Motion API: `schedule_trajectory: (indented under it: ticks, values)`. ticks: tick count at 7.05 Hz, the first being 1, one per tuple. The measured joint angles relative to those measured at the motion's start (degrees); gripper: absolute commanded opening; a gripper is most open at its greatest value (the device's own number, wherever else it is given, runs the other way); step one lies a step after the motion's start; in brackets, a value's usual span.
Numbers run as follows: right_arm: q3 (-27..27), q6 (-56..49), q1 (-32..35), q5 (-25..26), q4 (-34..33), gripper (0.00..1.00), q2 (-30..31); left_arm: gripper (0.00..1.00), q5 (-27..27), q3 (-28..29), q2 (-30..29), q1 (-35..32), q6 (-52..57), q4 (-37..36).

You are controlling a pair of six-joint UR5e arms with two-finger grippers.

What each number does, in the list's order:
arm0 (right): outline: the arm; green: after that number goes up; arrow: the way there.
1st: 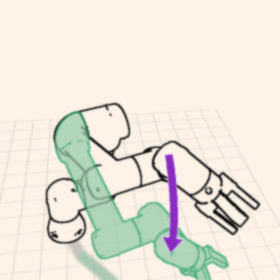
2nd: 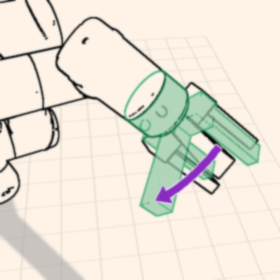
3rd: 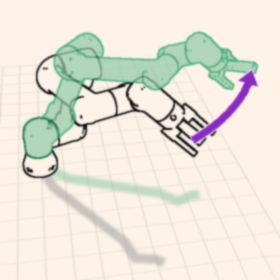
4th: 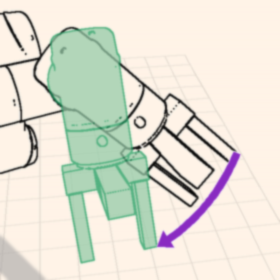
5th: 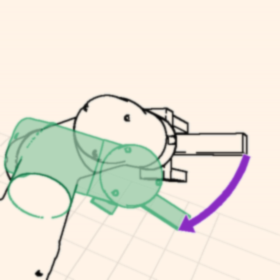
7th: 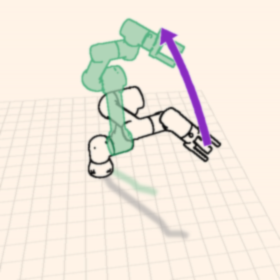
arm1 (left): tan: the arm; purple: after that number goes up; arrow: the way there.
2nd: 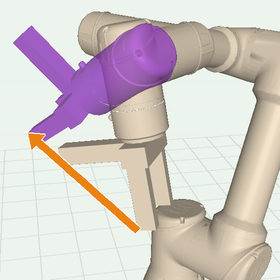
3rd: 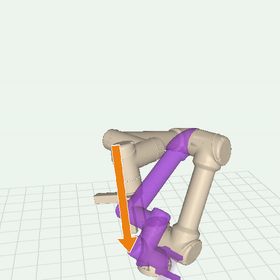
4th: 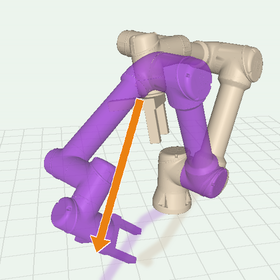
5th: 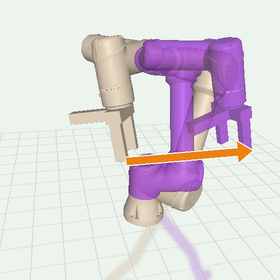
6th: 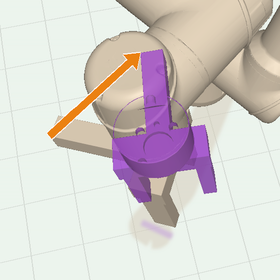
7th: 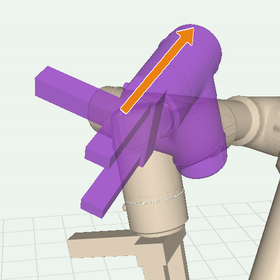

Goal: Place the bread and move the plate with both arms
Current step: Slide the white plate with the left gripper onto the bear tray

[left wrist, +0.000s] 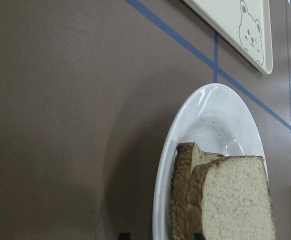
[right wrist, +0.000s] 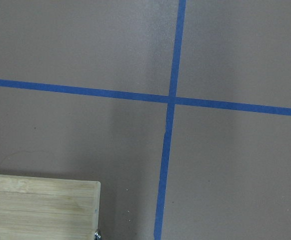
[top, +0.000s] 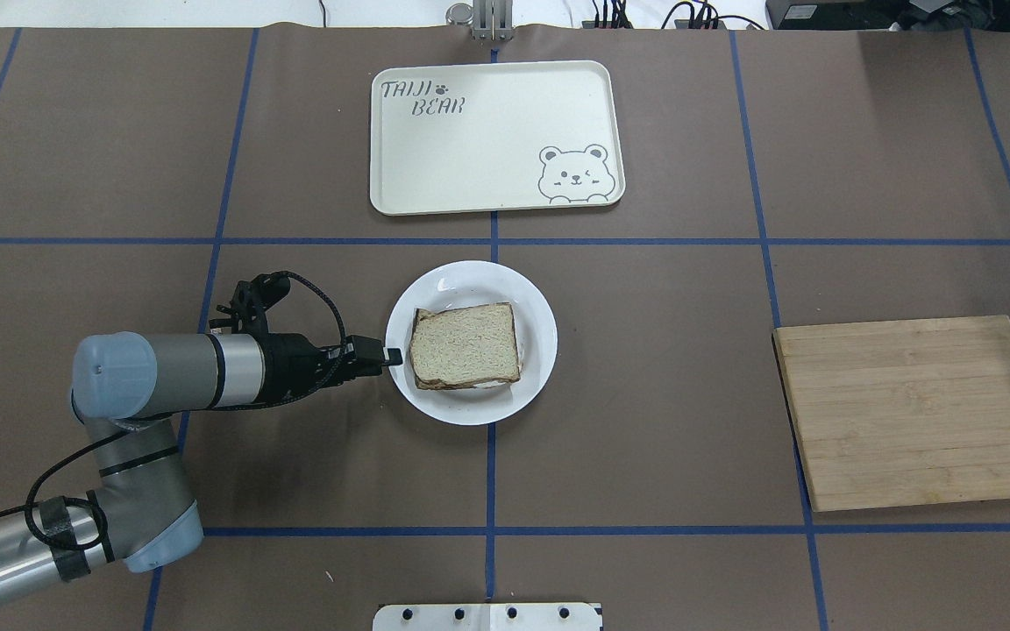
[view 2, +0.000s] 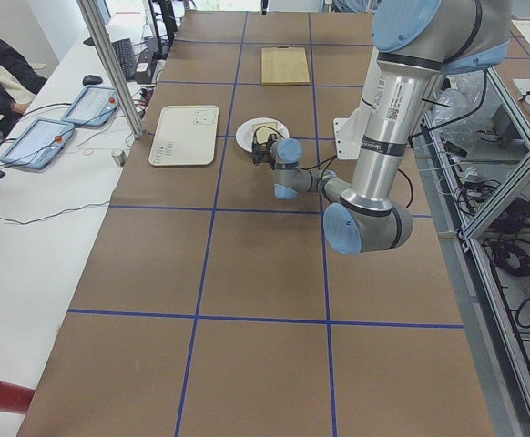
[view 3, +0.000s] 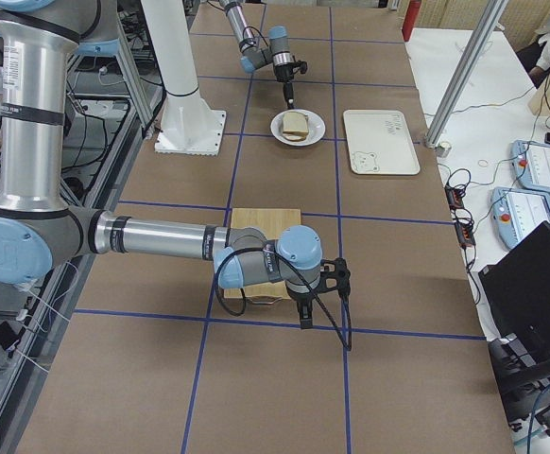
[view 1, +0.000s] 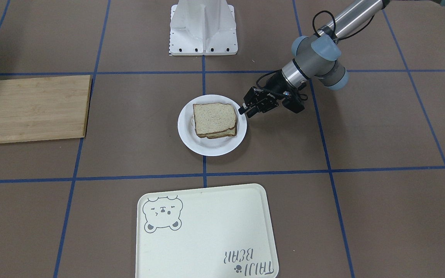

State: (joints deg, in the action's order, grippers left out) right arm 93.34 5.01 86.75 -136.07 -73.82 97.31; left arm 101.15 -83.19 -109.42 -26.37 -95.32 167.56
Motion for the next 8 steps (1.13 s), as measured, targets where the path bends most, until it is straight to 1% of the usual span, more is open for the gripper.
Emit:
schedule_trajectory:
  ticks: [1,2,3,4,6,8]
  values:
    - [0.0,0.0,0.0,0.1,0.0,1.0,0.0,0.4,-0.2,1.1,-0.8,0.1,-0.1,0.0]
    - [0.0,0.0,0.0,0.2,0.1,1.0,0.1,0.36,-0.2,2.3,-1.9,0.2,-0.2,0.0]
    - [0.0,0.0,0.0,0.3,0.1,1.0,0.1,0.23,-0.3,2.9,-2.7,0.2,-0.3,0.0]
    - [0.0,0.0,0.0,0.4,0.1,1.0,0.1,0.01,-0.3,3.5,-3.5,0.3,-0.3,0.1]
    - [0.0,0.0,0.0,0.4,0.2,1.0,0.2,0.0,-0.2,4.5,-4.3,0.2,-0.8,0.7]
    - [0.0,0.0,0.0,0.6,0.3,1.0,0.2,0.0,-0.2,4.5,-4.5,0.1,-6.0,4.6]
